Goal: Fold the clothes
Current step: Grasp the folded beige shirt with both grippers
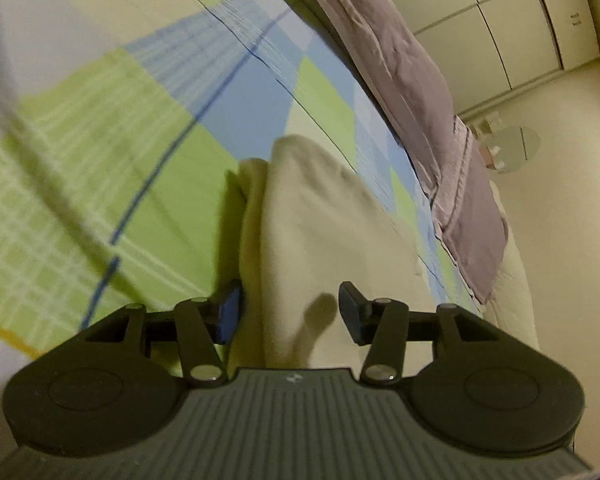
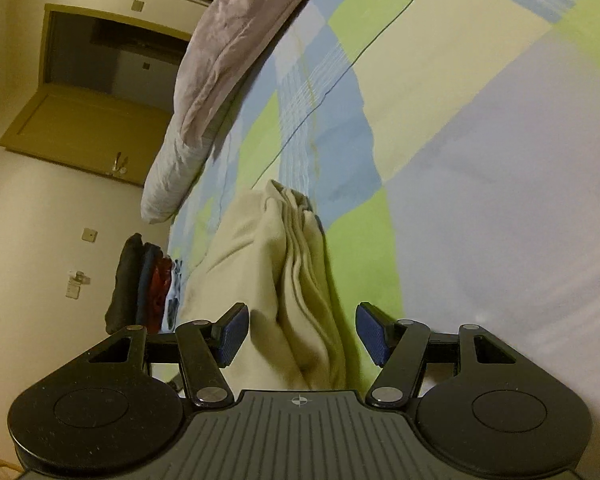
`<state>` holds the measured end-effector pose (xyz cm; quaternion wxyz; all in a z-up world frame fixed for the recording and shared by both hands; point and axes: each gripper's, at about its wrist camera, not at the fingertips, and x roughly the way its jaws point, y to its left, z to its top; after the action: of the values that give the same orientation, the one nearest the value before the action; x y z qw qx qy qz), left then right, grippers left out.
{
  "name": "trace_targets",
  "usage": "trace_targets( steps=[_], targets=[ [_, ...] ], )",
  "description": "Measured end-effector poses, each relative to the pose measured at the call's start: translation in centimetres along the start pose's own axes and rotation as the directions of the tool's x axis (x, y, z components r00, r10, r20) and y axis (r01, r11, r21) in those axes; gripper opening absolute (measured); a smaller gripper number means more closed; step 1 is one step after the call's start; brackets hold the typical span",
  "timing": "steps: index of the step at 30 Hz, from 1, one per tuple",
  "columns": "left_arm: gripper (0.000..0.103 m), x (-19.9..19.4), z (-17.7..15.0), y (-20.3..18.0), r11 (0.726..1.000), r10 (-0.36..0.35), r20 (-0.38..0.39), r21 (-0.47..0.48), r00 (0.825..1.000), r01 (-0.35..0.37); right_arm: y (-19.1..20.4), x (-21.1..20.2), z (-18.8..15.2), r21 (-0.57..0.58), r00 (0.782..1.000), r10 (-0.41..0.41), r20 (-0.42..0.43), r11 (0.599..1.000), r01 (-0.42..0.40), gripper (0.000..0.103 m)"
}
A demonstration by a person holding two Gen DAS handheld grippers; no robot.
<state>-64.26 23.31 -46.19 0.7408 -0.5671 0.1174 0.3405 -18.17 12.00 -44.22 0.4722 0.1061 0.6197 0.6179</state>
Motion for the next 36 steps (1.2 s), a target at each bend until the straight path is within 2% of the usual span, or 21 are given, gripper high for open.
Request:
trace_targets(
  steps=[5, 12, 17, 19, 24, 28, 31, 36],
  targets=[
    [0.034, 0.2, 0.4, 1.2, 0.999, -0.022, -0.015, -0.031, 1.000, 0.021, 0.6, 2.1, 0.9, -0.039, 0.999, -0.008, -0.049, 0.999, 0.006, 0.063],
    [0.030, 1.2, 1.2, 1.8, 0.996, -0.061, -0.039, -0.069, 0.997, 0.058, 0.4, 3.8, 1.8, -0.047, 0.993, 0.028, -0.115, 0.998, -0.034, 0.062],
    [0.018, 3.7, 2.3, 2.0, 0.988, -0.110, -0.098, -0.118, 0.989, 0.098, 0.4, 5.2, 2.3, -0.060, 0.986, 0.061, -0.155, 0.996, -0.071, 0.062],
    [0.016, 4.2, 2.5, 1.9, 0.987, -0.116, -0.114, -0.127, 0.987, 0.102, 0.5, 5.6, 2.4, -0.084, 0.985, 0.044, -0.168, 0.995, -0.059, 0.045],
    [0.013, 4.1, 2.3, 1.7, 0.987, -0.109, -0.116, -0.127, 0.987, 0.094, -0.6, 5.4, 1.8, -0.071, 0.984, 0.080, -0.161, 0.993, -0.092, 0.034],
    [0.011, 3.8, 2.9, 0.0, 0.992, -0.039, -0.137, -0.127, 0.990, 0.021, 0.2, 5.2, 1.9, 0.003, 0.987, 0.041, -0.156, 0.999, -0.041, 0.029],
    [0.009, 2.2, 4.0, -2.2, 0.990, -0.025, -0.148, -0.144, 0.989, 0.003, 1.9, 4.8, 2.4, 0.053, 0.986, -0.002, -0.164, 0.999, 0.010, 0.027],
    [0.009, -2.6, 7.9, -9.3, 0.990, -0.018, -0.118, -0.144, 0.993, 0.001, 7.7, 1.5, 3.5, 0.131, 0.985, 0.029, -0.171, 0.991, -0.006, 0.026]
  ],
)
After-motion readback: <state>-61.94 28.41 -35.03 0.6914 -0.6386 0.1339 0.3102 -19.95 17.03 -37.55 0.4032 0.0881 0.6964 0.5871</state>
